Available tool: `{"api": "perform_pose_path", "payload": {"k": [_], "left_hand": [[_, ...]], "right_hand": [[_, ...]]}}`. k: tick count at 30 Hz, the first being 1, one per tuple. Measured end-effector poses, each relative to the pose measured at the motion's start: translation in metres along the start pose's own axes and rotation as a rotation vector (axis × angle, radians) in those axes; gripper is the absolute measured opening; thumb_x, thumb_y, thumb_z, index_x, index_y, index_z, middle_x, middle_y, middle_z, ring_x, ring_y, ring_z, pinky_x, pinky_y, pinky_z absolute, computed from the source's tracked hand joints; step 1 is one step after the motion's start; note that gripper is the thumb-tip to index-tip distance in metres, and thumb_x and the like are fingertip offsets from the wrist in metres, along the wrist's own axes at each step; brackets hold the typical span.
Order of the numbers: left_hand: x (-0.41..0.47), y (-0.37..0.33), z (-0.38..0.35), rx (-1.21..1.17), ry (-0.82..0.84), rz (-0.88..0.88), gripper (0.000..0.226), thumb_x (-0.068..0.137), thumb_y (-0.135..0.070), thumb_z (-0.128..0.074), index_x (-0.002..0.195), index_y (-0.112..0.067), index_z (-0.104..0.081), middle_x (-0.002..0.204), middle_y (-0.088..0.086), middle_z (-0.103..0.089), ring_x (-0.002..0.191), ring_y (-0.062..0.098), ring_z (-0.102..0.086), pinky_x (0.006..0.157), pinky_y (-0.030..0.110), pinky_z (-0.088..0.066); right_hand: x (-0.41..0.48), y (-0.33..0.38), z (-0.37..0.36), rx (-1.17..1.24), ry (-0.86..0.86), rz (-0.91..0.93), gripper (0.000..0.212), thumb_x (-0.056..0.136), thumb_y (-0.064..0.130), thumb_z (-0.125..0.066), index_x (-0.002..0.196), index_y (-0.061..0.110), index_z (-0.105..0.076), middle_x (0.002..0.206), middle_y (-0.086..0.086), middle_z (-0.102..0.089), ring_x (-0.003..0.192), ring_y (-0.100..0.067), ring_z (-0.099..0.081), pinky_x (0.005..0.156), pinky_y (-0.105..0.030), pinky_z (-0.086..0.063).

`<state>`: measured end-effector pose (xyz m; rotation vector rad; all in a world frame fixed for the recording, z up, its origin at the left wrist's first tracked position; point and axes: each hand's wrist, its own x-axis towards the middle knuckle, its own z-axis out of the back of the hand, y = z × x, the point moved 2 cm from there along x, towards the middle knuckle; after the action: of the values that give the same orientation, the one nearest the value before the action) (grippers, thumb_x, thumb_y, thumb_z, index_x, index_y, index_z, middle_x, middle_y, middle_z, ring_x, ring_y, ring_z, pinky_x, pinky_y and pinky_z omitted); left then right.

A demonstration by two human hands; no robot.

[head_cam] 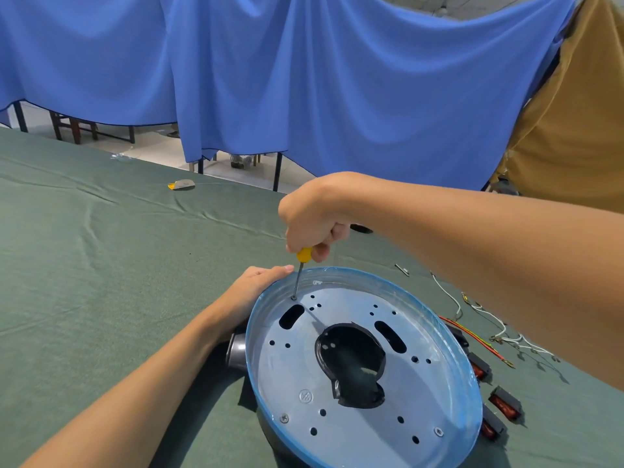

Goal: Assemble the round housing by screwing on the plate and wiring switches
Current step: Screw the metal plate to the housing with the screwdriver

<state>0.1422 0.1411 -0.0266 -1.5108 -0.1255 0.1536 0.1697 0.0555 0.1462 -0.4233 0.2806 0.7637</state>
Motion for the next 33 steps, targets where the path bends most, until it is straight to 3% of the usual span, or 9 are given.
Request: {"api": "perform_pose_path", "payload": {"k": [4,8,14,19,21,23,26,30,33], "left_hand": [[-0.001,-0.004,-0.001,0.031,0.033,-0.069,0.045,0.096,-0.043,-0.056,0.062,-0.017,-0.069,0.055,-0.003,-0.064,0.048,0.006,-0.058,0.051,0.014,-0.046],[-0.002,-0.004,0.000,0.017,0.041,-0.080,0.047,0.097,-0.044,-0.055,0.061,-0.018,-0.070,0.057,0.000,-0.064,0.051,0.009,-0.059,0.052,0.015,-0.046],[0.002,-0.002,0.001,0.051,0.028,-0.075,0.048,0.096,-0.044,-0.055,0.071,-0.005,-0.070,0.057,0.001,-0.062,0.050,0.009,-0.057,0.052,0.015,-0.046],[0.002,-0.001,0.001,0.054,0.019,-0.062,0.049,0.096,-0.045,-0.055,0.064,-0.011,-0.071,0.057,0.001,-0.066,0.049,0.008,-0.060,0.051,0.012,-0.045],[0.002,-0.001,0.001,0.070,0.010,-0.062,0.053,0.096,-0.046,-0.055,0.070,-0.003,-0.071,0.059,0.003,-0.067,0.050,0.009,-0.061,0.051,0.013,-0.045],[0.003,0.000,0.001,0.072,-0.003,-0.056,0.052,0.095,-0.045,-0.055,0.071,-0.002,-0.071,0.059,0.004,-0.067,0.050,0.010,-0.060,0.050,0.013,-0.045],[0.003,-0.001,0.001,0.065,-0.003,-0.066,0.048,0.096,-0.043,-0.055,0.063,-0.011,-0.068,0.053,0.001,-0.061,0.046,0.009,-0.056,0.049,0.013,-0.045],[0.004,0.001,0.001,0.068,-0.006,-0.074,0.047,0.097,-0.042,-0.055,0.067,-0.009,-0.068,0.054,0.000,-0.061,0.046,0.009,-0.055,0.049,0.012,-0.044],[0.006,0.003,0.002,0.070,-0.022,-0.057,0.050,0.095,-0.044,-0.057,0.072,-0.001,-0.068,0.056,0.002,-0.062,0.047,0.010,-0.056,0.049,0.012,-0.044]], "right_hand": [[-0.003,-0.005,-0.002,0.008,0.054,-0.002,0.030,0.093,0.030,-0.057,0.073,0.008,-0.053,0.055,-0.004,-0.055,0.036,-0.018,-0.032,0.039,-0.016,-0.028],[-0.008,-0.010,0.001,0.104,-0.045,0.099,0.015,0.082,0.013,-0.071,0.091,0.004,-0.064,0.054,-0.001,-0.054,0.045,-0.016,-0.051,0.044,-0.016,-0.040],[-0.004,-0.016,-0.010,0.086,-0.222,0.111,0.043,0.095,0.037,-0.051,0.062,0.011,-0.059,0.053,0.000,-0.067,0.047,-0.017,-0.058,0.057,-0.025,-0.053],[-0.010,-0.018,-0.002,0.286,-0.117,0.177,0.021,0.084,0.017,-0.070,0.101,0.009,-0.062,0.071,0.000,-0.059,0.052,-0.014,-0.055,0.046,-0.019,-0.044],[-0.011,-0.019,-0.001,0.264,-0.212,0.214,0.010,0.086,0.016,-0.068,0.093,0.009,-0.065,0.065,0.000,-0.068,0.055,-0.010,-0.065,0.043,-0.014,-0.044],[-0.007,-0.018,-0.005,0.071,-0.349,0.188,0.025,0.095,0.025,-0.057,0.074,0.010,-0.059,0.055,-0.005,-0.064,0.064,-0.013,-0.066,0.047,-0.019,-0.046],[0.000,-0.020,-0.014,-0.021,-0.446,0.127,0.039,0.100,0.034,-0.047,0.065,0.017,-0.040,0.069,-0.008,-0.047,0.073,-0.031,-0.054,0.052,-0.030,-0.039],[-0.008,-0.025,-0.007,0.090,-0.229,0.190,0.031,0.089,0.031,-0.064,0.103,0.003,-0.064,0.094,-0.016,-0.067,0.072,-0.023,-0.058,0.048,-0.021,-0.042],[-0.014,-0.027,-0.002,0.145,-0.254,0.219,0.020,0.088,0.023,-0.066,0.103,0.009,-0.064,0.079,-0.006,-0.072,0.059,-0.014,-0.061,0.041,-0.014,-0.040]]}}
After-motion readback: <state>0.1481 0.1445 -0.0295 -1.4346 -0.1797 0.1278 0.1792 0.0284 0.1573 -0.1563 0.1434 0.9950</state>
